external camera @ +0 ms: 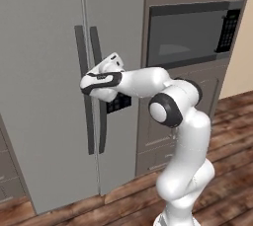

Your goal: Take the bottled waters from the counter and place them in the freezer to freeze. Close the freezer door after placing the bottles.

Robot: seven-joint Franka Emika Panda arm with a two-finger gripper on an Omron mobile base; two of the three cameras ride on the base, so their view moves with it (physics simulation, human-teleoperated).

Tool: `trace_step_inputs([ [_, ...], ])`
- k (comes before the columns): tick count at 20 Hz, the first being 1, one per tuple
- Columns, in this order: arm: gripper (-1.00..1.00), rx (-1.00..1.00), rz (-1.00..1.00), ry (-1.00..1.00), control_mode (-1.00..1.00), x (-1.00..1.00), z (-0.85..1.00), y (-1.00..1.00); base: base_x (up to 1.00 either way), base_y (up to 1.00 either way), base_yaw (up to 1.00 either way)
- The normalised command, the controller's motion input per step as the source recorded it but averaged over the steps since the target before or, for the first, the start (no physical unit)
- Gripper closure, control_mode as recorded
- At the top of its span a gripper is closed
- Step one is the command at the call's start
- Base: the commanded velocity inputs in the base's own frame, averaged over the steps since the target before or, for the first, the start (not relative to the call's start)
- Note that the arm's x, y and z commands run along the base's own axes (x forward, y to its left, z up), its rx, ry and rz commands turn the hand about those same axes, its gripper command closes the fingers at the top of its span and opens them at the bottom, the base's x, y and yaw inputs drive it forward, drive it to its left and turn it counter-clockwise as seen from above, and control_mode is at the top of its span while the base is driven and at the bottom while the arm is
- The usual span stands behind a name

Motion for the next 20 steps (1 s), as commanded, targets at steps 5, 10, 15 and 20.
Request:
trace_step_inputs([
  [5,-1.00,-0.12,-0.19,0.00,-1.00,0.78,-0.47,0.01,0.00,0.00,0.00],
  [10,-1.00,-0.25,-0.38,0.00,-1.00,1.00,-0.98,0.28,0.00,0.00,0.00],
  [15,-1.00,-0.20,-0.36,0.01,-1.00,1.00,-0.83,0.16,0.00,0.00,0.00],
  [20,-1.00,-0.19,-0.32,0.00,-1.00,1.00,-0.51,0.00,0.00,0.00,0.00],
])
